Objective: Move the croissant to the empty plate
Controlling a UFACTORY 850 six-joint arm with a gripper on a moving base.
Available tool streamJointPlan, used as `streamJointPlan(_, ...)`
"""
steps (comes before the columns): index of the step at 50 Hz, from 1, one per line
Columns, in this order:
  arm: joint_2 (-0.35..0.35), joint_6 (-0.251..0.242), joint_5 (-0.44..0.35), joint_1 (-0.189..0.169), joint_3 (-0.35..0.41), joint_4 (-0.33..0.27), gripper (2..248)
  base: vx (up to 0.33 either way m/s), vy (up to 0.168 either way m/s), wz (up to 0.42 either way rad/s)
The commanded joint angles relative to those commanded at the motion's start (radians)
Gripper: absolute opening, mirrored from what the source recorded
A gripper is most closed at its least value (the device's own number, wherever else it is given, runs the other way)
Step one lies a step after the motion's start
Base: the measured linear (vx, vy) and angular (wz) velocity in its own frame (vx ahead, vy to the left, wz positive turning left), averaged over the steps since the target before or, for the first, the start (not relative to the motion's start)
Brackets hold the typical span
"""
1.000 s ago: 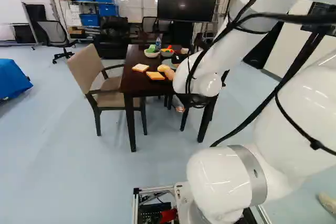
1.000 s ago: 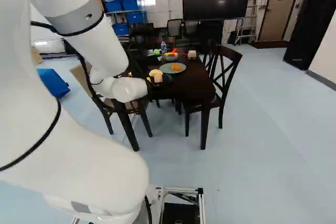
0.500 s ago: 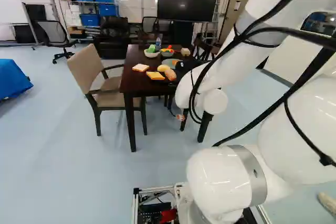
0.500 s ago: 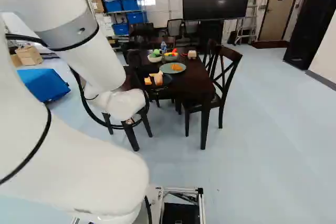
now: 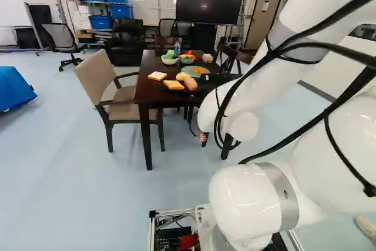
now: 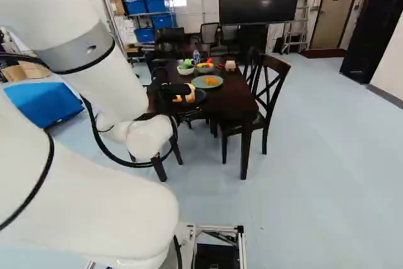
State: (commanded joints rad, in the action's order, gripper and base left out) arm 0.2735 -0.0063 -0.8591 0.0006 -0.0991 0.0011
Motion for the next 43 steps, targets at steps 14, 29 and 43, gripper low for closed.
streamJointPlan(14,0.006,0.006,-0.013,-0.001,0.012,-0.001,247,0.0,0.0,0.0)
streamJointPlan(29,0.006,0.006,-0.014,-0.001,0.012,-0.001,247,0.0,0.0,0.0)
streamJointPlan(43,0.006,0.006,-0.014,-0.001,0.012,-0.001,247,0.0,0.0,0.0)
